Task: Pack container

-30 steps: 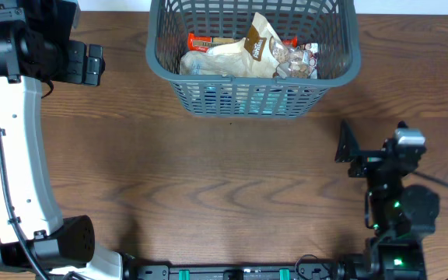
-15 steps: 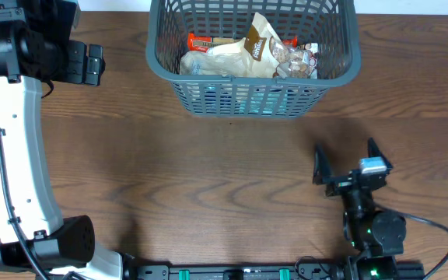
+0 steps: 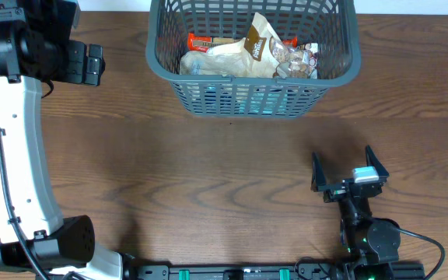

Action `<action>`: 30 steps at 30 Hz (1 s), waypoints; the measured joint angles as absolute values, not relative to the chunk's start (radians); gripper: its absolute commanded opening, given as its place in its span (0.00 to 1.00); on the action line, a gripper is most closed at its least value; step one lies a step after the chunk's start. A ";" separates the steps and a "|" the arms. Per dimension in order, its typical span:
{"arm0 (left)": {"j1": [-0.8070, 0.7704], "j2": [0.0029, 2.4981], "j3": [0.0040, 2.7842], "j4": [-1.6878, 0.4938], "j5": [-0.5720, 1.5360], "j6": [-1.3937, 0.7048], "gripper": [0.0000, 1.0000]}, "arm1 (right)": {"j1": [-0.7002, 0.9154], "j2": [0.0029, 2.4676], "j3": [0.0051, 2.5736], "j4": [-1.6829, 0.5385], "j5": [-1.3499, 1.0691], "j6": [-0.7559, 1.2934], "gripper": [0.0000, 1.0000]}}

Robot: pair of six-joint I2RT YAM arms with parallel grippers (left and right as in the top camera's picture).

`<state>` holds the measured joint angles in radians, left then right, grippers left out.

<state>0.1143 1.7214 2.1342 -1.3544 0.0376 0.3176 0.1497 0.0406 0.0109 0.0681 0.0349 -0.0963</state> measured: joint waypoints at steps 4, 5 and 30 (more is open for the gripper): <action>0.114 1.721 2.134 -1.354 0.038 0.318 0.99 | 0.142 0.032 0.010 0.009 0.037 -0.091 0.99; 0.114 1.721 2.134 -1.354 0.038 0.318 0.98 | 0.135 0.030 0.010 -0.012 0.038 -0.084 0.99; 0.114 1.721 2.134 -1.354 0.038 0.318 0.99 | 0.036 0.015 0.009 -0.065 0.072 0.028 0.99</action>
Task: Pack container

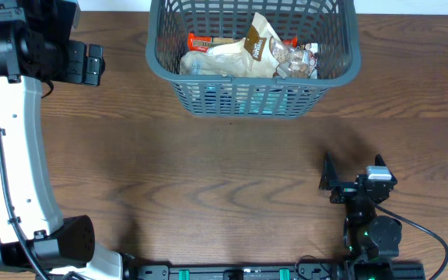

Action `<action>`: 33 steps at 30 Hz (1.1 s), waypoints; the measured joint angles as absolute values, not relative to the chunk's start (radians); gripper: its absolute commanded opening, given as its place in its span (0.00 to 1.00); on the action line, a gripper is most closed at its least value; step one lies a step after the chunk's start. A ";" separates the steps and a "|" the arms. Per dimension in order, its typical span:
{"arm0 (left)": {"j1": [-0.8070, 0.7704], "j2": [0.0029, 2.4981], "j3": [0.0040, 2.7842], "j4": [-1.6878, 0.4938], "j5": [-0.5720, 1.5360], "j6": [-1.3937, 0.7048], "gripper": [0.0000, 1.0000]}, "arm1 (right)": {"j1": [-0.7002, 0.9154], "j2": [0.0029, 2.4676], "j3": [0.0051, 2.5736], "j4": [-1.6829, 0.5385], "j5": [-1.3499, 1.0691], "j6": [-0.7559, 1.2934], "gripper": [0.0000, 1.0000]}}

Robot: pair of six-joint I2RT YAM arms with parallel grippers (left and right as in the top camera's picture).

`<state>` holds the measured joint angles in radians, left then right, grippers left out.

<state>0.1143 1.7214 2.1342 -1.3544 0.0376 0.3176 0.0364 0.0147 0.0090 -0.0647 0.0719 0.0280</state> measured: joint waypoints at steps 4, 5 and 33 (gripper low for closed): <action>0.114 1.721 2.134 -1.354 0.038 0.318 0.99 | 0.036 0.015 0.009 -0.065 0.072 0.034 0.99; 0.114 1.721 2.134 -1.354 0.038 0.318 0.99 | 0.036 0.015 0.009 -0.064 0.072 0.034 0.99; 0.114 1.665 2.090 -1.274 0.086 0.308 0.99 | 0.036 0.015 0.009 -0.065 0.072 0.035 0.99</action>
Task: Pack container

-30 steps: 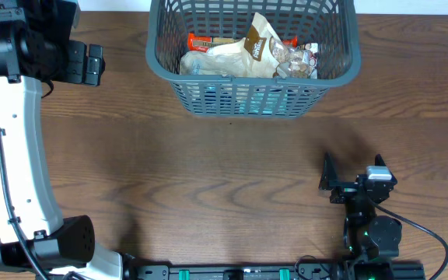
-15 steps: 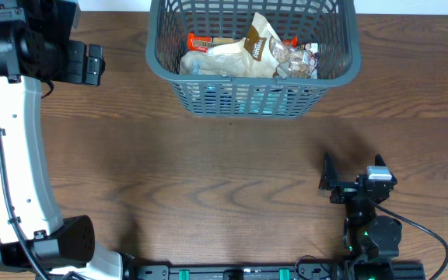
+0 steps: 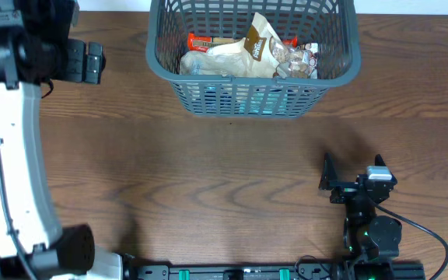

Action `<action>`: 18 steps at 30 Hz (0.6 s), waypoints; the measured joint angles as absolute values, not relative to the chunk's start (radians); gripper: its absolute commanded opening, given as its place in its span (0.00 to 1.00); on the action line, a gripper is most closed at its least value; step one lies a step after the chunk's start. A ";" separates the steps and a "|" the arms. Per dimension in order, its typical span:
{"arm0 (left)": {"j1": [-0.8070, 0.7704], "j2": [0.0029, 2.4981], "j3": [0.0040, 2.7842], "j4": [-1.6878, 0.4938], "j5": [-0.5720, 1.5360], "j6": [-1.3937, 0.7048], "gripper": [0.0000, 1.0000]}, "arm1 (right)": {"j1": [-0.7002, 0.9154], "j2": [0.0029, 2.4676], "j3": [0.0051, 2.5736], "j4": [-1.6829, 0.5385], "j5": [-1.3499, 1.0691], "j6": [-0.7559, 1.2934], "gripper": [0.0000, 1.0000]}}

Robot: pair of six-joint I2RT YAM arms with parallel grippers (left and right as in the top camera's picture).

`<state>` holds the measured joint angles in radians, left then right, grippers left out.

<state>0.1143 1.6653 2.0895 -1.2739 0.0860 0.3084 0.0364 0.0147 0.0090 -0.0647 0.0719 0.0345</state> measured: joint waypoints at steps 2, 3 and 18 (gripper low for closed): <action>0.113 1.595 2.012 -1.176 0.121 0.286 0.99 | 0.036 0.015 0.009 -0.064 0.072 0.035 0.99; 0.109 1.546 1.952 -1.117 0.133 0.273 0.99 | 0.036 0.015 0.009 -0.065 0.072 0.035 0.99; 0.010 0.786 0.955 -0.640 0.182 0.145 0.99 | 0.036 0.013 0.009 -0.064 0.072 0.035 0.99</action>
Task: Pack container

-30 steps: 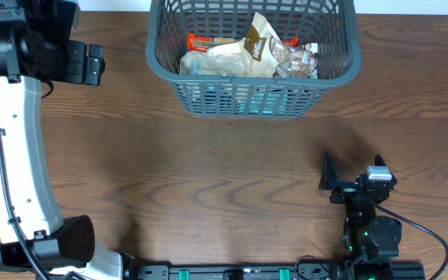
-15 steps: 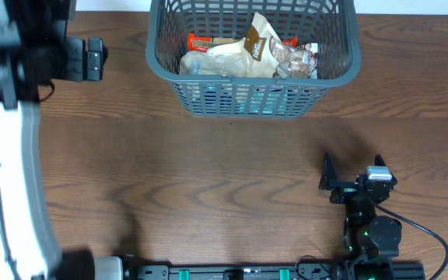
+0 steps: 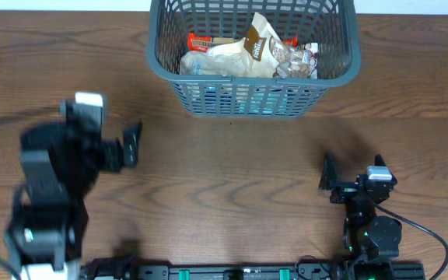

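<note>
The grey slatted basket (image 3: 333, 74) stands at the table's far edge, centre. Inside lie a pale bag (image 3: 222, 58), a brown-and-white pouch (image 3: 260, 43), a red wrapper (image 3: 199, 40) and a clear packet of sweets (image 3: 294, 58). My left gripper (image 3: 132, 145) is blurred at mid-left, low over the wood and pointing right, well short of the basket; its jaws cannot be made out. My right gripper (image 3: 351, 173) sits near the front right, open and empty.
The brown wooden table (image 3: 232, 171) shows no loose items outside the basket. The left arm's dark body (image 3: 49, 194) fills the front-left corner. The right arm's base (image 3: 372, 233) sits at the front edge.
My left arm has come down from the far-left corner to mid-left, its gripper now nearer the front and further right. The right arm and the basket's contents are unchanged.
The left gripper stayed at the far-left corner through all earlier moments and is now lower at mid-left. The right gripper, open wide in the front right at first, drew back slightly toward its base and has stayed there. The basket's contents never changed.
</note>
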Action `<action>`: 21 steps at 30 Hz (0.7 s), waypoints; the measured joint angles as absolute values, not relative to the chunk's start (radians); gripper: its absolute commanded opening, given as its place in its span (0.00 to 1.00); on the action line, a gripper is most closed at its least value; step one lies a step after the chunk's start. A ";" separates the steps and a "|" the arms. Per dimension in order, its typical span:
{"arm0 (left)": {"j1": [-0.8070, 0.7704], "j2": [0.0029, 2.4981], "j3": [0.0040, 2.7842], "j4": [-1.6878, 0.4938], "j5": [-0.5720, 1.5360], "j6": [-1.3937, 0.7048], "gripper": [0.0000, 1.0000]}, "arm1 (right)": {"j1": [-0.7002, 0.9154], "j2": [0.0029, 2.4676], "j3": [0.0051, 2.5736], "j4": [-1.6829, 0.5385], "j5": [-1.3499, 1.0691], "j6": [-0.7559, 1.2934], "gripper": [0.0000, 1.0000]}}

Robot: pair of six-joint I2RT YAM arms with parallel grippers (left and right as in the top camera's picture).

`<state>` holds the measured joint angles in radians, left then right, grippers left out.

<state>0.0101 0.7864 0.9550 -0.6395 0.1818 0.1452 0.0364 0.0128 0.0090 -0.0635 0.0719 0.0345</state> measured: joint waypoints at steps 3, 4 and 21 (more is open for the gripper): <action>0.010 0.641 0.817 -0.568 0.181 0.124 0.99 | 0.036 0.012 0.009 -0.064 0.072 0.035 0.99; 0.010 0.595 0.776 -0.549 0.182 0.121 0.99 | 0.036 0.012 0.009 -0.064 0.072 0.035 0.99; 0.010 0.181 0.248 -0.079 0.002 0.101 0.99 | 0.036 0.012 0.009 -0.064 0.072 0.035 0.99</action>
<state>0.0101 0.1806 0.2478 -0.0788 0.0025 0.1009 0.0364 0.0120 0.0090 -0.0639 0.0723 0.0349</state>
